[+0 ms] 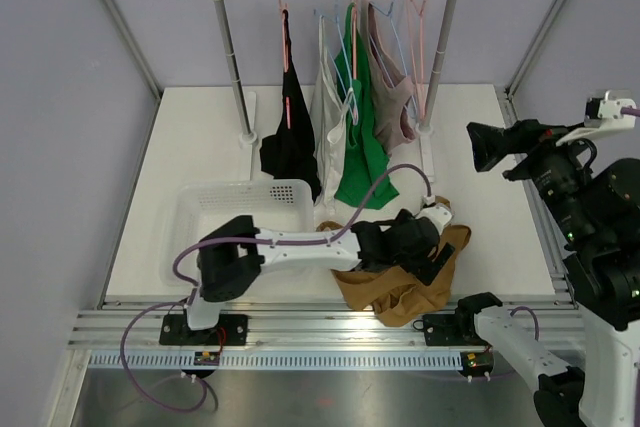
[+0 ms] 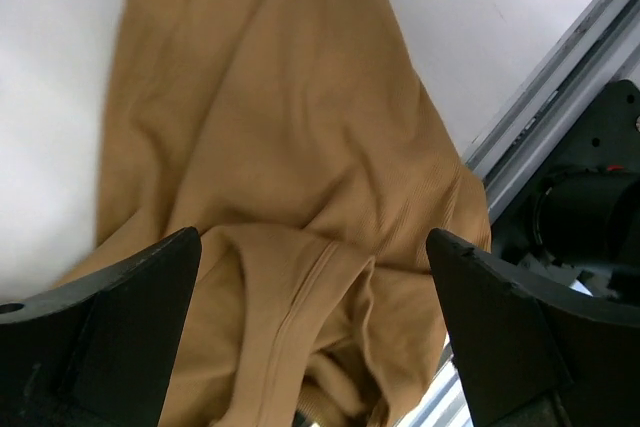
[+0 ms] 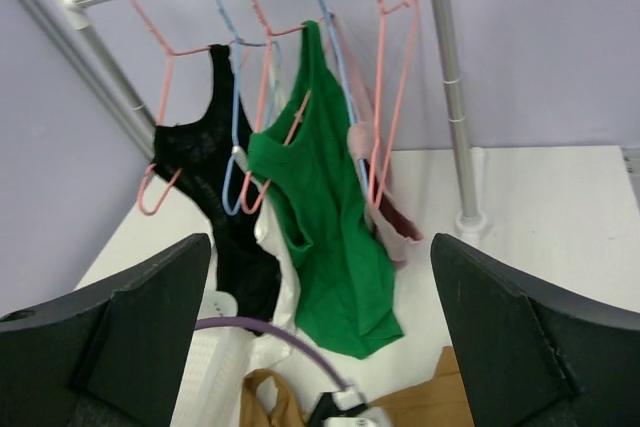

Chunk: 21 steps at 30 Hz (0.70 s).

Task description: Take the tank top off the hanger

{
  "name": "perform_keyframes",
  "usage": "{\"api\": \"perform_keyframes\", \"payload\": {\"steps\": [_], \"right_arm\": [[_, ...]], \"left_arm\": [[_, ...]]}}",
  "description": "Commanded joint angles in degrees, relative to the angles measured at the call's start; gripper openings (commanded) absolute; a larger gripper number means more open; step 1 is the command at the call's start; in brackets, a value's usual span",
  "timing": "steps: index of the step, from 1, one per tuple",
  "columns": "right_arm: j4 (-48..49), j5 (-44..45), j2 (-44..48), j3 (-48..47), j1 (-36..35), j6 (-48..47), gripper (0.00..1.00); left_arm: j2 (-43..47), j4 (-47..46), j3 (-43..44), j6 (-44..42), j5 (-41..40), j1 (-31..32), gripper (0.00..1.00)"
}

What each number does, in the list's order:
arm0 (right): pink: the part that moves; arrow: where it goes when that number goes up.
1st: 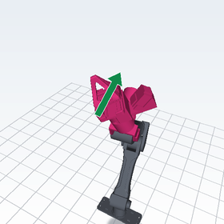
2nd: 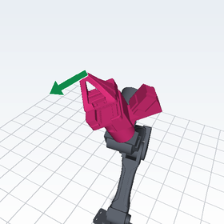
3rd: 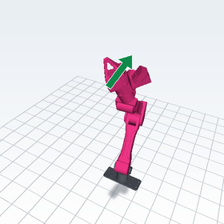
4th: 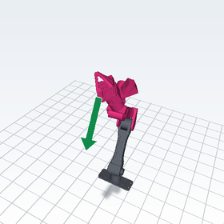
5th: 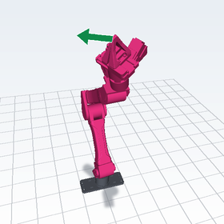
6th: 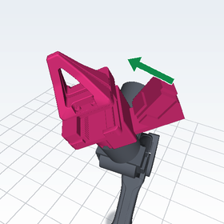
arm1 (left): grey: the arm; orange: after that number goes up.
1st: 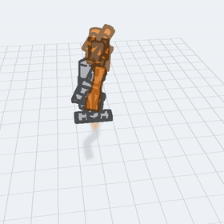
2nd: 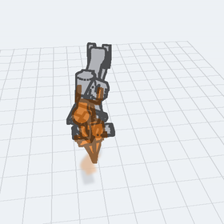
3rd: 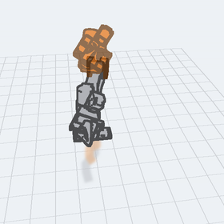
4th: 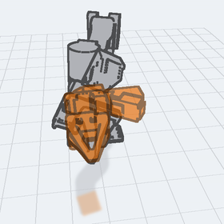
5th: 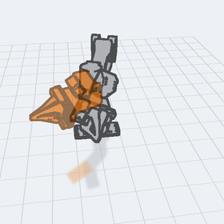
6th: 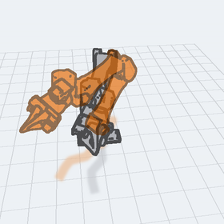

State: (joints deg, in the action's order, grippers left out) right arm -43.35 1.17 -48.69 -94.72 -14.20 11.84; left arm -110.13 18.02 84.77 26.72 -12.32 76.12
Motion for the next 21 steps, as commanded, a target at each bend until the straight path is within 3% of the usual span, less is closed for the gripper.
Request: {"api": "perform_keyframes", "payload": {"steps": [1,8,11,12,15,16,21], "right_arm": [[2.49,-7.22,3.31,5.84,0.22,2.67,0.99],[-0.06,-9.96,10.98,9.55,0.22,2.14,0.99],[-1.12,-9.08,12.47,9.46,0.13,1.61,1.00],[-1.29,-9.08,12.91,9.29,0.13,1.44,0.99],[-1.73,-9.61,14.58,9.11,0.13,1.44,1.00],[-1.91,-10.56,14.93,8.94,0.13,1.44,0.99],[-4.63,-10.14,15.02,7.36,0.22,0.30,0.99]], "left_arm": [[-6.05,0.17,6.01,-0.18,1.68,0.87,0.99],[-16.34,7.89,13.48,1.93,-0.95,2.37,0.97],[-18.54,12.64,16.47,1.58,-2.89,3.34,0.81],[-18.89,12.91,16.65,1.49,-3.15,3.42,0.62],[-18.90,13.53,16.65,1.76,-2.11,3.42,0.27],[-18.46,13.79,16.74,1.76,-1.05,3.51,0.00],[-6.20,11.69,11.93,2.55,-3.76,3.69,0.00]]}}
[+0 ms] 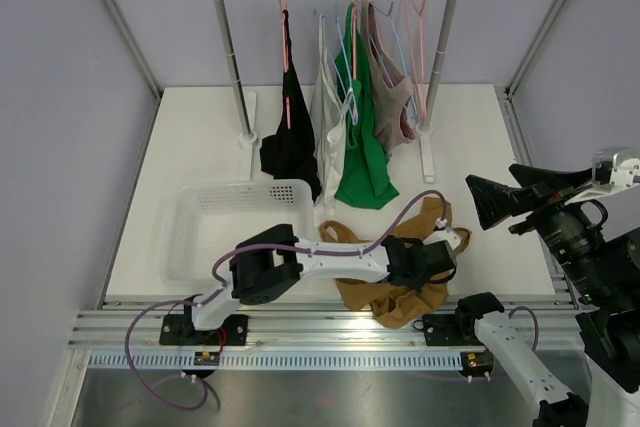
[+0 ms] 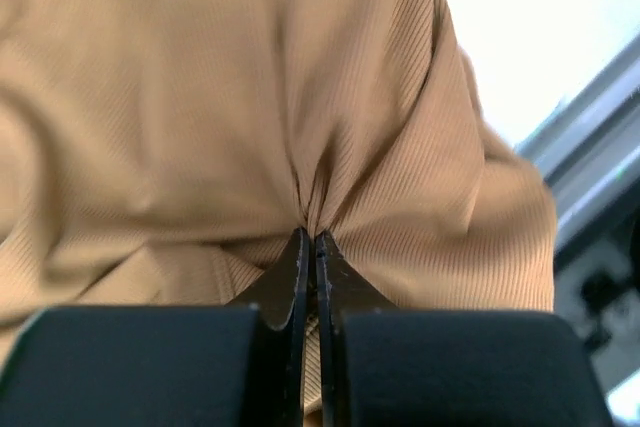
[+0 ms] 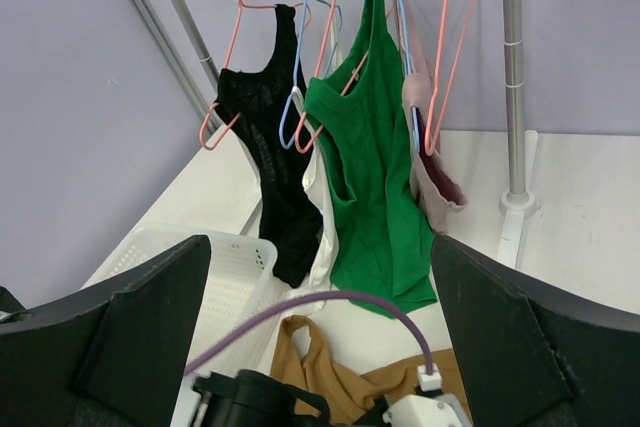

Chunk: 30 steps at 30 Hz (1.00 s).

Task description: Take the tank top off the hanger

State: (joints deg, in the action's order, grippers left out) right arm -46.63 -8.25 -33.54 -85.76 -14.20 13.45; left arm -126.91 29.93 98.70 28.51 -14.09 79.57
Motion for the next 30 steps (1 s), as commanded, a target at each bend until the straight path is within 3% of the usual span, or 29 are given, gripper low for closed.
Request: {"api": "perform_keyframes", "payload": {"steps": [1,6,18,23,30], "right_arm": [[-1.53,-0.45,-0.04,-1.78,0.13,-1.32,1.00],[-1.80,0.51,0.76,-1.87,0.22,-2.03,1.00],[-1.88,1.39,-0.21,-1.96,0.22,-2.73,1.00],[-1.18,1.83,-0.82,-0.47,0.13,-2.73,0.99],[1.71,0.96,-2.23,2.52,0.13,-1.94,0.99]], "left_arm": [[12.72,-0.23,-2.54,0.76,-3.74,0.23,0.00],[27.12,0.12,-5.26,-1.00,-7.70,0.23,0.00],[46.83,11.37,-0.17,-4.69,-28.79,-1.08,0.00],[55.08,15.94,0.01,-5.66,-33.98,-3.28,0.00],[66.42,19.28,-6.83,-3.90,-31.11,-16.09,0.00]]}}
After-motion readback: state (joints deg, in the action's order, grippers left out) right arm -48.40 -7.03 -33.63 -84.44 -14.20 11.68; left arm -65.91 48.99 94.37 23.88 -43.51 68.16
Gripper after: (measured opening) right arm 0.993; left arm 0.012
